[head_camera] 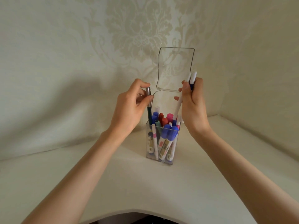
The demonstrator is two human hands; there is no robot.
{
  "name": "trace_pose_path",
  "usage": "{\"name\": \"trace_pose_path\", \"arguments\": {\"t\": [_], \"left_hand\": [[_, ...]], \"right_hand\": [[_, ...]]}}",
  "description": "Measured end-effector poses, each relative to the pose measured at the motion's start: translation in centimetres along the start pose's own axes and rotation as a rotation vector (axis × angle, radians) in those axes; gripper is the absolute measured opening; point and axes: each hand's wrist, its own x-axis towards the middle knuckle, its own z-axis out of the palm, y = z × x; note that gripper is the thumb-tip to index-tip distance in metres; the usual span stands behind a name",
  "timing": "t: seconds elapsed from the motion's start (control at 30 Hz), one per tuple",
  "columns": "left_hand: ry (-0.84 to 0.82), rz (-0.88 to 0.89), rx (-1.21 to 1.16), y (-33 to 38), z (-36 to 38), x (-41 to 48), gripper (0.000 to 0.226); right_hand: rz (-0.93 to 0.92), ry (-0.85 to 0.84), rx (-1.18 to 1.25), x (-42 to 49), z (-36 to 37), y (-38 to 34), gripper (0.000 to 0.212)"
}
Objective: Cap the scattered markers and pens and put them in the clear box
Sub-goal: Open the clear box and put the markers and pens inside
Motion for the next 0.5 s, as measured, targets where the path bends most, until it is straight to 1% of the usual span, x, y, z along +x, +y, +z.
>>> {"name": "trace_pose_path", "arguments": {"t": [0.03,0.13,0.17,0.23,0.27,0.3,0.37,0.43,0.5], "left_hand": [[-0.019,-0.009,0.013,-0.1,0.3,0.0,0.023],[-0.171,-0.080,0.094,-0.8,1.3,-0.8,0.021],[-0.195,-0.056,0.120,-1.2,1.6,-1.2,0.018],[-0.186,0.048,0.242,-2.2,2.0,-1.9,0.009],[-0.174,0.075,0.314,-2.8,2.1,-2.3,0.008],[-0.168,0.064,0.349,-3.3,2.1,-2.6,0.011],[-0.185,0.026,0.320,-3.8,1.9,-3.1,0.019],[-0.230,-0.010,0.240,-3.7,1.5,-3.1,0.025],[-0.263,-0.111,0.095,-3.2,1.1,-2.7,0.018]], "right_hand": [[0.005,0.011,0.001,0.1,0.1,0.0,0.009],[0.023,0.001,0.002,0.1,0.0,0.1,0.011],[0.034,-0.003,0.007,0.0,-0.1,0.2,0.011],[0.050,-0.004,0.014,-0.2,-0.3,0.3,0.013],[0.054,-0.004,0.014,-0.2,-0.4,0.3,0.014],[0.057,-0.004,0.011,-0.3,-0.4,0.3,0.015],[0.063,-0.008,-0.001,-0.3,-0.5,0.3,0.016],[0.060,-0.015,-0.010,-0.2,-0.3,0.2,0.017],[0.046,-0.014,-0.011,0.0,-0.1,-0.1,0.016]]}}
